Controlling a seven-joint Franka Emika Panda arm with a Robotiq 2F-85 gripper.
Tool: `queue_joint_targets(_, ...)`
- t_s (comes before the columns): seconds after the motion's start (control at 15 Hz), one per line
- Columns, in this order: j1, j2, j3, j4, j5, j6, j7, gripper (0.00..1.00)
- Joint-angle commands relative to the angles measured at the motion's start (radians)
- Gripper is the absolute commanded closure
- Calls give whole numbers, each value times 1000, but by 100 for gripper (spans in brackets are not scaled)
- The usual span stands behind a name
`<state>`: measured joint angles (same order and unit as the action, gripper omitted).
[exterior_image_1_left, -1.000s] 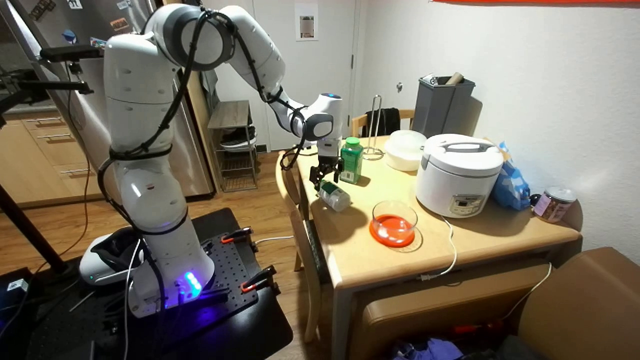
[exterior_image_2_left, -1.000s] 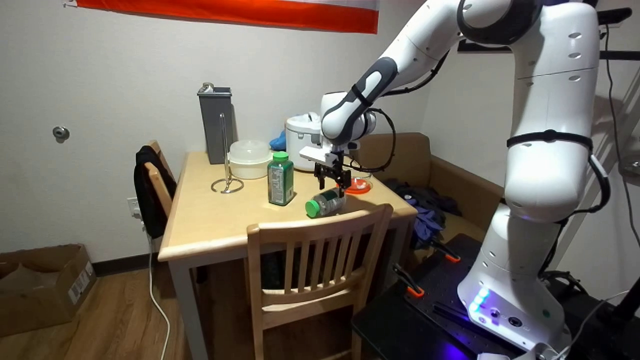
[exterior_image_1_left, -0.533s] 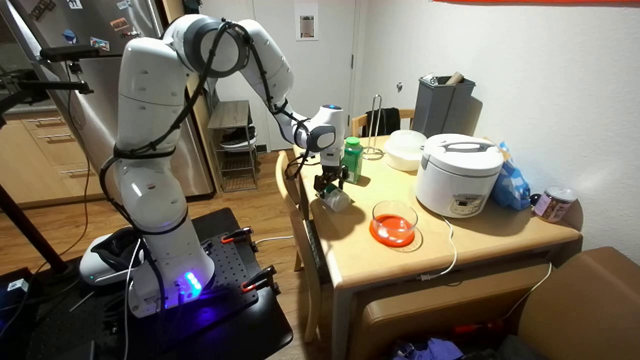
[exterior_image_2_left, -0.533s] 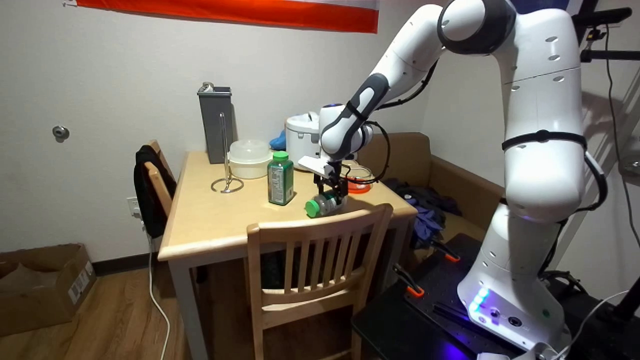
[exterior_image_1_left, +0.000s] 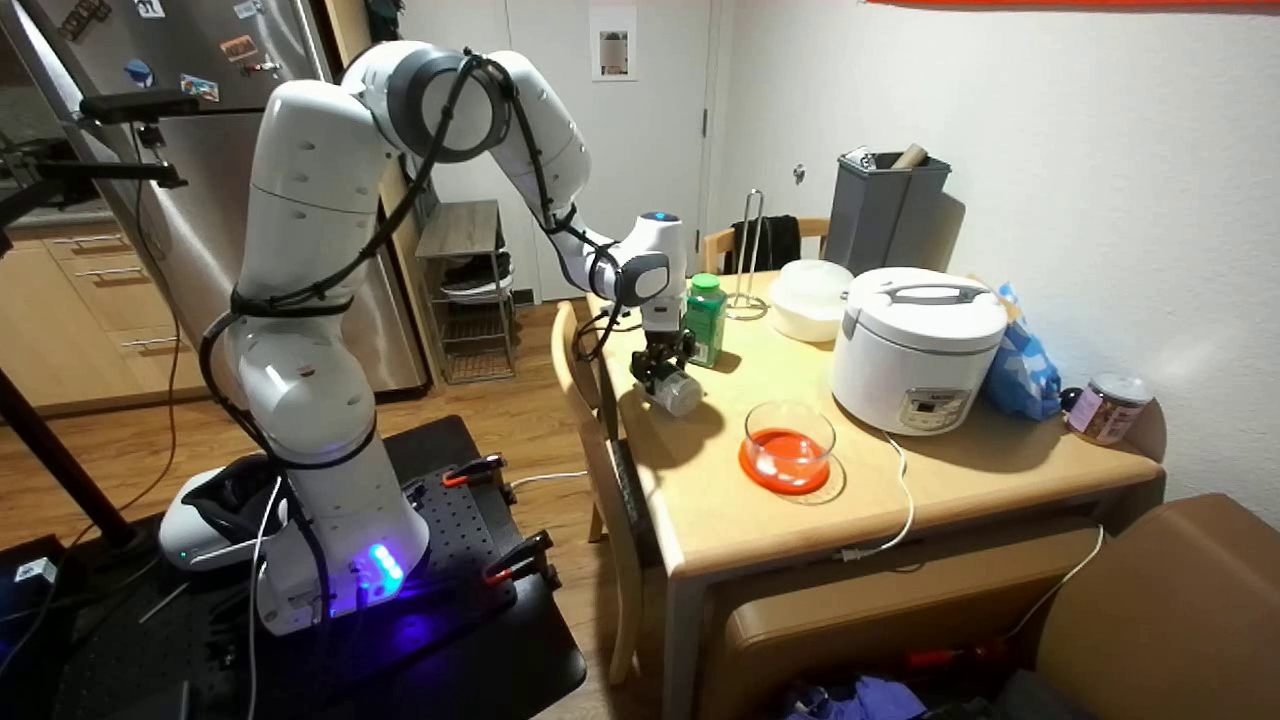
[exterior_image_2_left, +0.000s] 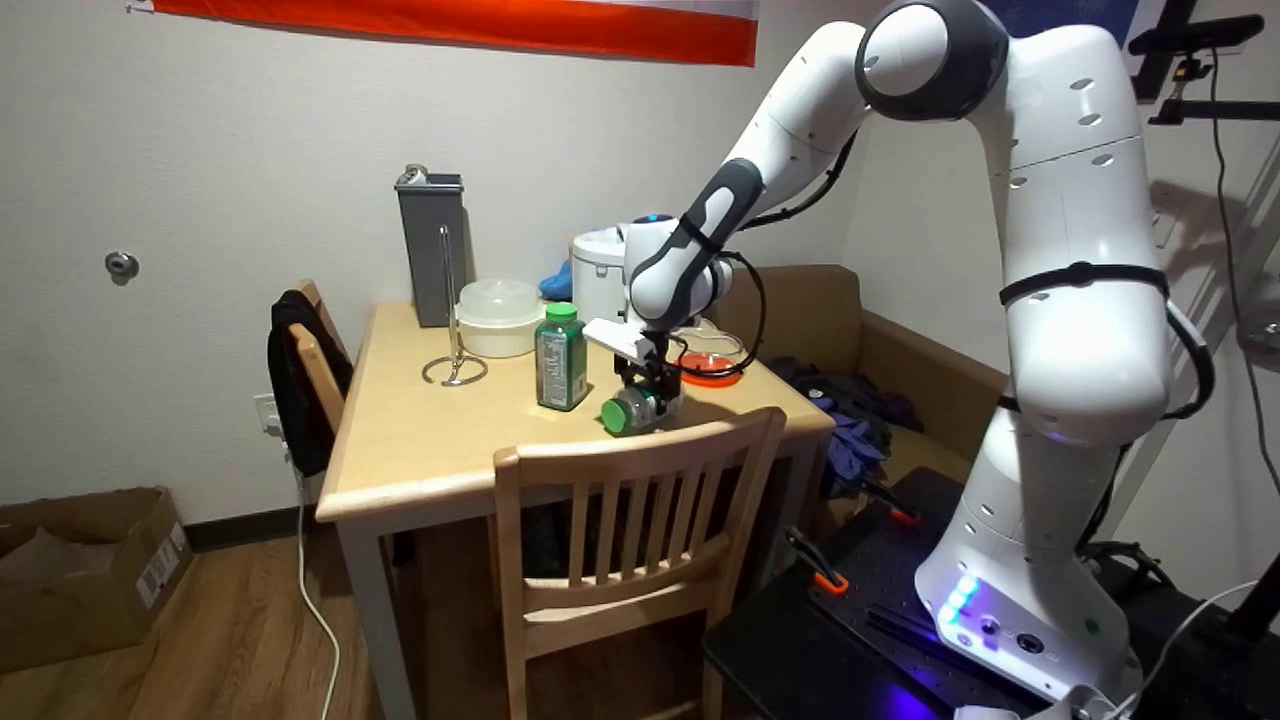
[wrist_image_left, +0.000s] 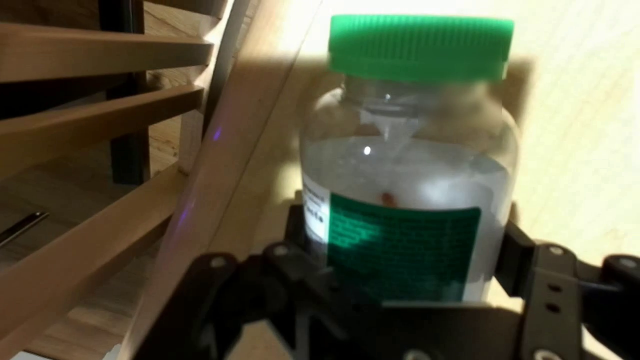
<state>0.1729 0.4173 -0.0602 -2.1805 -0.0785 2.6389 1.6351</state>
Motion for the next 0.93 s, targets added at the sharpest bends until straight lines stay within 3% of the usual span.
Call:
queue_joint_targets(0.0,-13,-48,9,-46,65,71,-24,42)
queue_joint_targets(0.2,-55,-90,45,-97,184,130,-79,42)
queue_joint_targets(0.47,-177,-141,171,-175,483,206,-299,42)
queue_joint_targets(0.6,-348,-144,353,-186,669,264,-464,42)
queue_joint_targets(0.87,-638,-59,671,-98,1034,323,-819,42)
